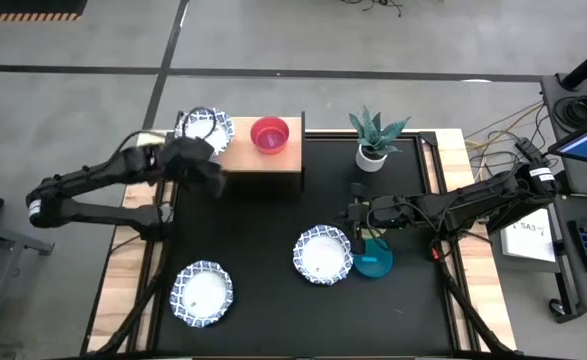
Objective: Place and stack bowls onto a shelf
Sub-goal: Stack the yellow bowl on top of the purple bowl on the shelf
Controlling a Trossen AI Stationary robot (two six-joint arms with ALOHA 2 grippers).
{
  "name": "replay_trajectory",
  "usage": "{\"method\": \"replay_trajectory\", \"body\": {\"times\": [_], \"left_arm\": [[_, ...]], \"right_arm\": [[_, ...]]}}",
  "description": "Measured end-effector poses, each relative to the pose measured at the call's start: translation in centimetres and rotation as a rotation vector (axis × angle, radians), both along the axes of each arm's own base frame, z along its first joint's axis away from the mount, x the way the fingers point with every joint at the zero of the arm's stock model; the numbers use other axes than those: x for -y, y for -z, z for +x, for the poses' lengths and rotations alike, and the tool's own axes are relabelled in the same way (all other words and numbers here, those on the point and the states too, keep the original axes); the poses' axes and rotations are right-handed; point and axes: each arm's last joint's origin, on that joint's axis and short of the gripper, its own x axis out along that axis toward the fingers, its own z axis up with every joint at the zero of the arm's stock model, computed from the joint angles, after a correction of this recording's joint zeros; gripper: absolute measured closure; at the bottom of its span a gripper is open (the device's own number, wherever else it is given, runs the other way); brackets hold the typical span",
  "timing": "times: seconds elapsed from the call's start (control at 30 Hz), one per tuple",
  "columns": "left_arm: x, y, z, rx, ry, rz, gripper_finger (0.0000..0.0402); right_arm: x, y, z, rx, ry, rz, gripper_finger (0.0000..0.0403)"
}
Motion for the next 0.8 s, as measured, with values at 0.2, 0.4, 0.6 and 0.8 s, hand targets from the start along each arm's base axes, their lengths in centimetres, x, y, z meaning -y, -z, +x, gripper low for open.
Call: {"method": "replay_trajectory", "body": {"times": [0.2,0.4,0.6,0.8], "left_arm": [[5.0,-0.5,1.4,0.159,0.268,0.082,0.029],[9.8,1.8,2.8,0.233,0.459,0.218,0.029],[13.2,5.5,3.7,0.304,0.646,0.285,0.029],[13.6,8.0,4.0,0.251,0.664,0.287,0.029]], "right_arm": [[-0.1,-0.8,0.3,0.029,0.0,0.033,0.039],[-0.4,-2.5,0.9,0.051,-0.076,0.067,0.039],[-0.4,-4.0,1.1,-0.045,-0.079,0.062,0.039],[-0.3,-5.9,1.3,-0.081,-0.043,0.121,0.039]]}}
